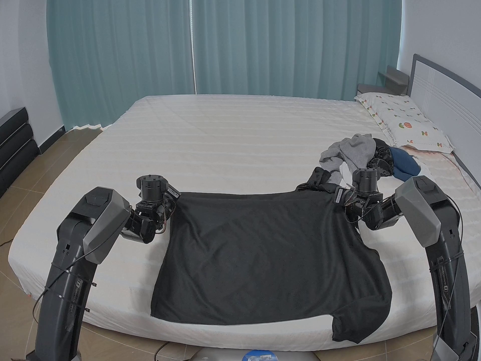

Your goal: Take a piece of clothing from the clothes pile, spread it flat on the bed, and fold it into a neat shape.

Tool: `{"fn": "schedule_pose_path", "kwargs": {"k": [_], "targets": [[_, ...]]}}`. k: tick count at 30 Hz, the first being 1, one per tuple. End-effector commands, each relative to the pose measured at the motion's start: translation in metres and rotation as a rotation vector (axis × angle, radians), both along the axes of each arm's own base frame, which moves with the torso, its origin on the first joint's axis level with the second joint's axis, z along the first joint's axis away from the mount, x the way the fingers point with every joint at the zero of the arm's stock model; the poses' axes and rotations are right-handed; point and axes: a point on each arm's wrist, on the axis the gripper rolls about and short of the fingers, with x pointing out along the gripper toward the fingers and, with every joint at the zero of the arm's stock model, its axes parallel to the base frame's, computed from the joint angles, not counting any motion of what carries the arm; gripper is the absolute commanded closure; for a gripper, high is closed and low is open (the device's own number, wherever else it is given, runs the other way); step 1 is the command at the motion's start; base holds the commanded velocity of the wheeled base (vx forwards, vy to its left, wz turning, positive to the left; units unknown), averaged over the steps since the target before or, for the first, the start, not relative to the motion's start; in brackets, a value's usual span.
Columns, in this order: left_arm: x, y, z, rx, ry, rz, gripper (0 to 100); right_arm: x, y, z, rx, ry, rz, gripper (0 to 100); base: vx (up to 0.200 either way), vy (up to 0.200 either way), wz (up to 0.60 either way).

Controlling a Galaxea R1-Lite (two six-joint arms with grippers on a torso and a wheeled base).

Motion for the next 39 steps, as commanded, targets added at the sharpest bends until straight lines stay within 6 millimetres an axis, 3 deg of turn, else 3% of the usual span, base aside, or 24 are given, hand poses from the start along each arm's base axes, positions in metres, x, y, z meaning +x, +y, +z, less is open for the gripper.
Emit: {"fn": "schedule_pose_path", "kwargs": {"k": [1,18,26,32,39], "targets": [[0.003,0.004,0.0,-0.001,-0.01,0.009,100,0.003,-0.013,-0.001,0.058,-0.009,-0.034,100,0.0,0.0,0.0],[0.008,0.012,0.002,-0.003,-0.035,0.035,100,0.023,-0.025,0.005,0.167,-0.107,-0.089,100,0.0,0.0,0.0],[0.01,0.015,0.008,-0.004,-0.077,0.068,100,0.034,-0.026,-0.006,0.182,-0.175,-0.129,100,0.0,0.0,0.0],[0.012,0.016,0.012,-0.013,-0.114,0.077,100,0.035,-0.019,-0.002,0.191,-0.235,-0.104,100,0.0,0.0,0.0],[0.012,0.015,0.01,-0.01,-0.109,0.07,100,0.035,-0.022,-0.019,0.184,-0.21,-0.112,100,0.0,0.0,0.0]]}}
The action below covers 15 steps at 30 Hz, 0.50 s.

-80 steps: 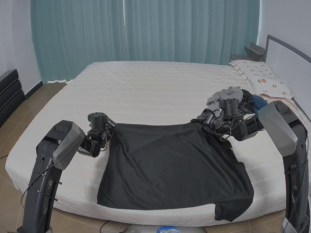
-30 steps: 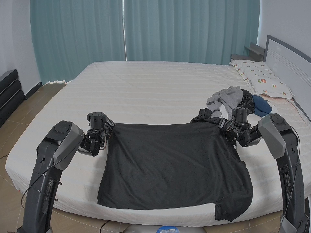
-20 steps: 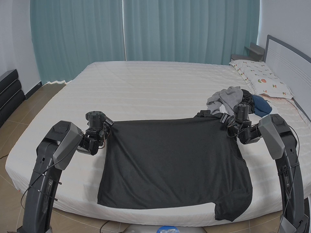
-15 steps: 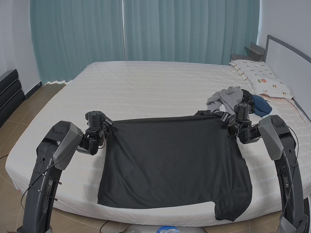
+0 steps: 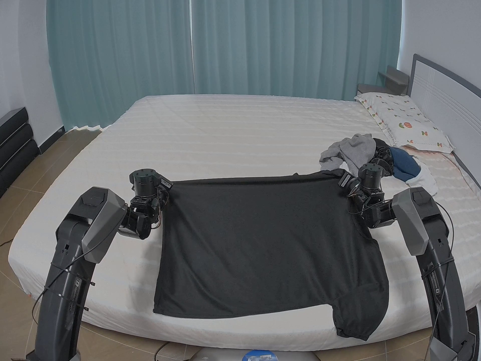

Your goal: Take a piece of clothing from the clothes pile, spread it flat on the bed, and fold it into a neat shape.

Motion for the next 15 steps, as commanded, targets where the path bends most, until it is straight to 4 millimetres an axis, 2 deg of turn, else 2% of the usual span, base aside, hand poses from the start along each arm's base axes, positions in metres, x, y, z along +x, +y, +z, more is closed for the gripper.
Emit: {"fn": "schedule_pose_path", "kwargs": {"k": [1,4,5,6,11,15], "targets": [[0.0,-0.002,-0.004,0.001,0.008,-0.008,100,-0.001,-0.003,-0.017,-0.005,0.031,-0.005,100,0.0,0.0,0.0],[0.0,-0.003,-0.006,0.002,0.016,-0.017,100,-0.001,-0.004,-0.023,-0.005,0.041,-0.006,100,0.0,0.0,0.0],[0.0,-0.004,-0.006,0.002,0.018,-0.019,100,-0.001,-0.004,-0.023,-0.005,0.041,-0.006,0,0.0,0.0,0.0],[0.0,-0.004,-0.006,0.002,0.019,-0.02,0,-0.001,-0.004,-0.023,-0.005,0.041,-0.006,0,0.0,0.0,0.0],[0.0,-0.004,-0.006,0.002,0.022,-0.023,0,-0.001,-0.002,-0.026,-0.005,0.044,-0.002,0,0.0,0.0,0.0],[0.0,-0.006,-0.006,0.002,0.016,-0.025,0,0.0,-0.005,-0.01,0.007,0.014,-0.009,0,0.0,0.0,0.0]]}}
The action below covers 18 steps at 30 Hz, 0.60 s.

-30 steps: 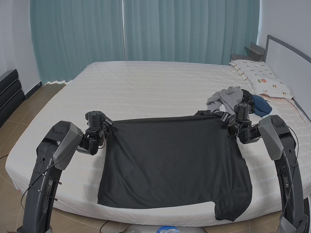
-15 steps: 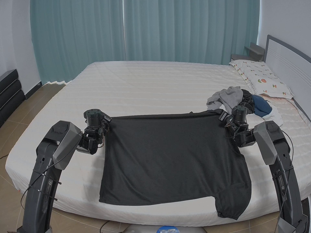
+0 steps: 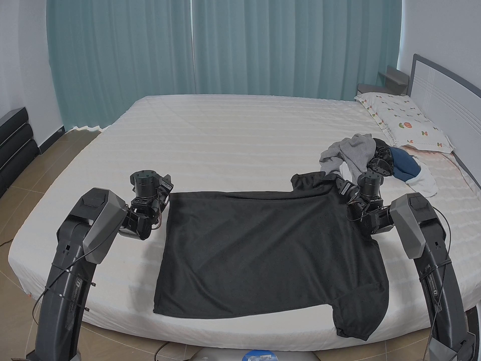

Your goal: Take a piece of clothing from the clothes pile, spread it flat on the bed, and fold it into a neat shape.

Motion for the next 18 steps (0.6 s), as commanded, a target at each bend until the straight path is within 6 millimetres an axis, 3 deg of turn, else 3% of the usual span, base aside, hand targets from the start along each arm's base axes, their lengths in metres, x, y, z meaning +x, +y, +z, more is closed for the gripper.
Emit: {"fn": "schedule_pose_path", "kwargs": {"k": [1,4,7,11,18], "targets": [[-0.001,-0.001,-0.001,0.0,0.0,0.0,0,0.001,-0.004,0.02,0.009,-0.037,-0.008,0,0.0,0.0,0.0],[-0.003,0.001,-0.001,0.0,0.012,0.003,0,-0.006,-0.01,0.043,0.076,-0.04,-0.027,0,0.0,0.0,0.0],[-0.007,0.004,-0.002,0.002,0.03,0.011,0,-0.018,-0.018,0.049,0.088,0.006,-0.017,0,0.0,0.0,0.0],[-0.021,0.009,0.018,-0.028,0.032,0.021,0,-0.03,-0.032,0.057,0.107,0.006,0.002,0,0.0,0.0,0.0],[-0.065,0.014,0.06,-0.072,0.077,-0.025,0,-0.058,-0.045,0.082,0.188,0.016,-0.022,0,0.0,0.0,0.0]]}}
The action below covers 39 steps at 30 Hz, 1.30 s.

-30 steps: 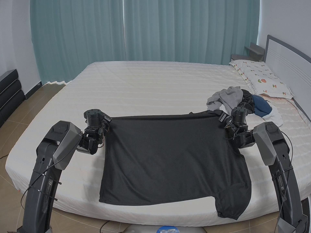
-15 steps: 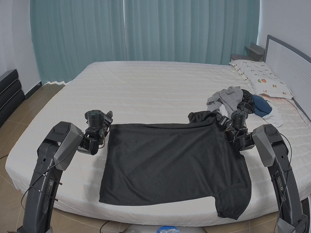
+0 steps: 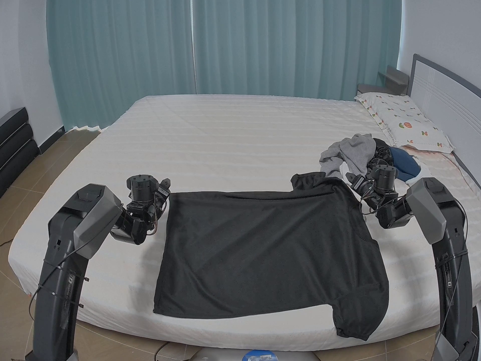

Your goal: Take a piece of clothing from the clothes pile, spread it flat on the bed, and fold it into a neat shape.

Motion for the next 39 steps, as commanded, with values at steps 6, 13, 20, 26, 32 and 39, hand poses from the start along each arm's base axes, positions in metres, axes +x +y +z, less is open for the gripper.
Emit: {"fn": "schedule_pose_path", "kwargs": {"k": [6,13,20,26,32,39], "targets": [[-0.078,0.012,0.078,-0.06,0.042,-0.096,0,-0.08,-0.006,0.055,0.146,0.097,0.011,0,0.0,0.0,0.0],[-0.143,0.012,0.072,-0.076,0.139,-0.165,0,-0.149,-0.001,0.059,0.209,0.163,0.121,0,0.0,0.0,0.0],[-0.201,-0.007,0.072,-0.088,0.208,-0.236,0,-0.205,0.005,0.068,0.228,0.232,0.164,0,0.0,0.0,0.0],[-0.241,-0.022,0.075,-0.116,0.259,-0.297,0,-0.246,0.007,0.062,0.259,0.32,0.212,0,0.0,0.0,0.0],[-0.264,-0.026,0.072,-0.142,0.31,-0.315,0,-0.273,0.009,0.055,0.278,0.387,0.252,0,-0.133,0.0,0.0],[-0.275,-0.028,0.06,-0.138,0.376,-0.335,0,-0.281,0.014,0.053,0.278,0.408,0.272,0,-0.2,0.0,0.0]]}}
